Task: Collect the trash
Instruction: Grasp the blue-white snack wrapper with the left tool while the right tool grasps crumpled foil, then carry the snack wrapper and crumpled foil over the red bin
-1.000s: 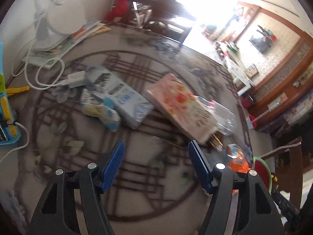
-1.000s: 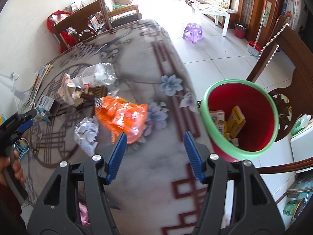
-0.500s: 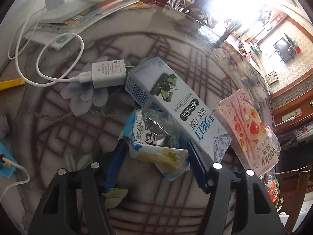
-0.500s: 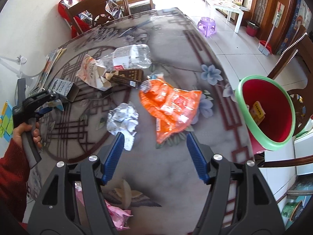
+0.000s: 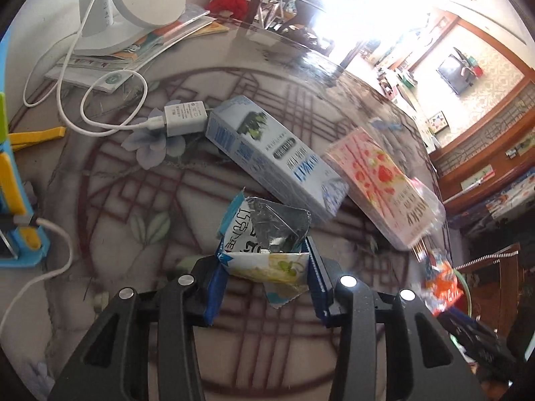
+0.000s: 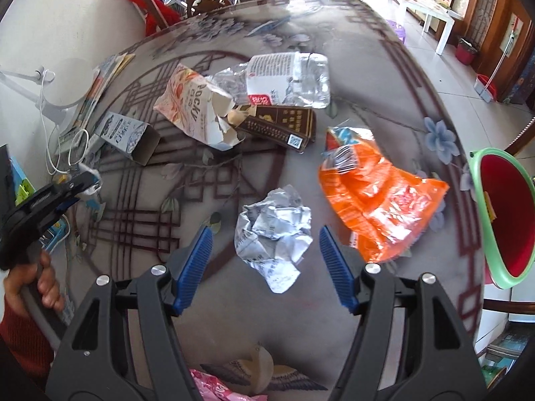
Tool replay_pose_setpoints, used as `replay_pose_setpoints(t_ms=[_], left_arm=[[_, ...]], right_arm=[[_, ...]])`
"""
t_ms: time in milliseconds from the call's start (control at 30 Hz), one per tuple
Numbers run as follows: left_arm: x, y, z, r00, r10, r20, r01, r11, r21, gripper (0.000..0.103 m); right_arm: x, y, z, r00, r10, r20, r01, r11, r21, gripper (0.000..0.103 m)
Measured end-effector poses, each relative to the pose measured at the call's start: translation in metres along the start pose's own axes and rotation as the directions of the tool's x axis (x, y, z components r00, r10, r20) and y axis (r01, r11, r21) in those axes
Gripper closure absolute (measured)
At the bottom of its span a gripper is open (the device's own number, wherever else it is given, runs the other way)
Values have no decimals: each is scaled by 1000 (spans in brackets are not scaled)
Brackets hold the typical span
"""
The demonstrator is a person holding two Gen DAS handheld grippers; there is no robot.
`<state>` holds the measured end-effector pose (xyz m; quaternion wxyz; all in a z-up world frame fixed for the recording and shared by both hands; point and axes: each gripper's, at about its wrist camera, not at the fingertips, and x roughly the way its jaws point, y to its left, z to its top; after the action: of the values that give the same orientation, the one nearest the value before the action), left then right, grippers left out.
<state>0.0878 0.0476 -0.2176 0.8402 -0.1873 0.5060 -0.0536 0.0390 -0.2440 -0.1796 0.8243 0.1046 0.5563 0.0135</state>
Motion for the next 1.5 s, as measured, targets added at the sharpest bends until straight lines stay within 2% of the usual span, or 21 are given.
replay_pose_setpoints(t_ms=[133, 333, 367, 400, 533, 833, 1100, 1500], left_arm=[[-16, -15, -19, 1000, -8, 8, 7, 998, 60, 63], [-23, -29, -27, 1000, -17, 4, 17, 994, 112, 63], [-25, -30, -28, 1000, -21, 4, 20, 993, 115, 63], [-27, -31, -29, 1000, -22, 5, 21, 993, 118, 63], [-29, -36, -28, 1000, -24, 10, 23, 991, 133, 63], [-39, -52, -36, 999, -36, 19, 32, 985, 171, 62], [-46, -75, -45, 998, -59, 21, 53, 975, 218, 62], [-50, -102, -63, 998, -62, 13, 57, 970, 238, 62]], right_arm=[[17, 3, 2, 1000, 3, -30, -3, 1000, -14, 39], [33, 11, 7, 999, 6, -53, -9, 999, -50, 40], [33, 13, 6, 998, 11, -56, -15, 998, -58, 48], [32, 14, 6, 998, 20, -56, -24, 998, -64, 60], [24, 20, 2, 997, 56, -44, -60, 995, -79, 65], [-19, 23, -11, 995, 96, 34, -94, 993, -71, 66], [-58, 21, -15, 988, 95, 125, -85, 993, -83, 66], [-77, -5, -28, 983, 88, 158, -78, 995, -68, 66]])
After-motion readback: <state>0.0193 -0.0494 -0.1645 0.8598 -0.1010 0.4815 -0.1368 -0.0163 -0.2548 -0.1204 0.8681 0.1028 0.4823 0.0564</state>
